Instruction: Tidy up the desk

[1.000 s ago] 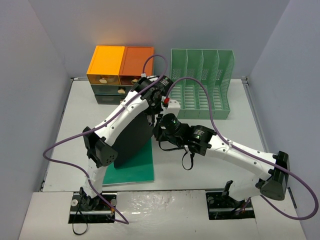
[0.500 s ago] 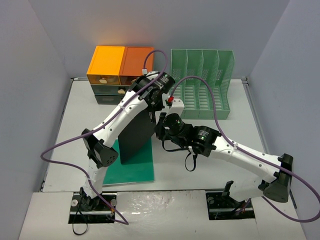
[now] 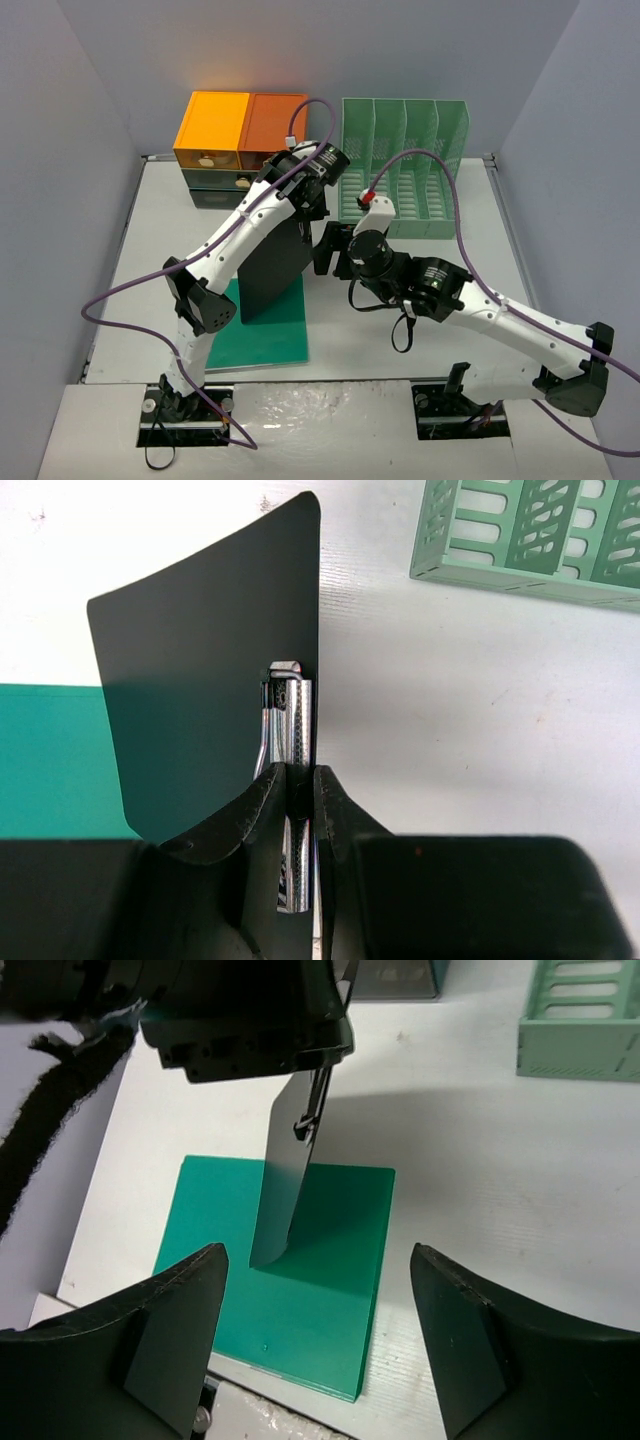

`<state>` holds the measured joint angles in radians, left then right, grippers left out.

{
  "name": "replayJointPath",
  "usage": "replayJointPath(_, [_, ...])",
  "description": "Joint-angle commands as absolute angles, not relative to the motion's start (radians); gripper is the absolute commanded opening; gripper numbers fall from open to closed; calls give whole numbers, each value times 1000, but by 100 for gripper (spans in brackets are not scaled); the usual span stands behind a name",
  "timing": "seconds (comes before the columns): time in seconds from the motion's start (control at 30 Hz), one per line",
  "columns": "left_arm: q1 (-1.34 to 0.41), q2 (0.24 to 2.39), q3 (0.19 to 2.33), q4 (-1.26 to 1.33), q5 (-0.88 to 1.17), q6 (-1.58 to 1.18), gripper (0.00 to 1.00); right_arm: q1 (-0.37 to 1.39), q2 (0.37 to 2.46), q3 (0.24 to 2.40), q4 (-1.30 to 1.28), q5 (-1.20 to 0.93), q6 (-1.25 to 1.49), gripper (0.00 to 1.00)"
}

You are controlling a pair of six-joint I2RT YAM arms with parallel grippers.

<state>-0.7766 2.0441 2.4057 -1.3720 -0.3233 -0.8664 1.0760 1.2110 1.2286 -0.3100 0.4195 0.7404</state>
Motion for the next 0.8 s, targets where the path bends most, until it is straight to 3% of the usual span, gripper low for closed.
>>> replayJointPath(0.0, [-769, 2022, 2480, -1546, -307, -837, 0, 1082, 1126, 1220, -326, 569, 795, 71])
replayJointPath(0.23, [-767, 2012, 2493, -1510, -273, -801, 0, 1080, 981, 1168, -426, 747, 896, 70])
replayJointPath(0.77, [-775, 1965, 2570, -1385, -163, -708, 0, 1077, 989, 1101, -515, 792, 1021, 70])
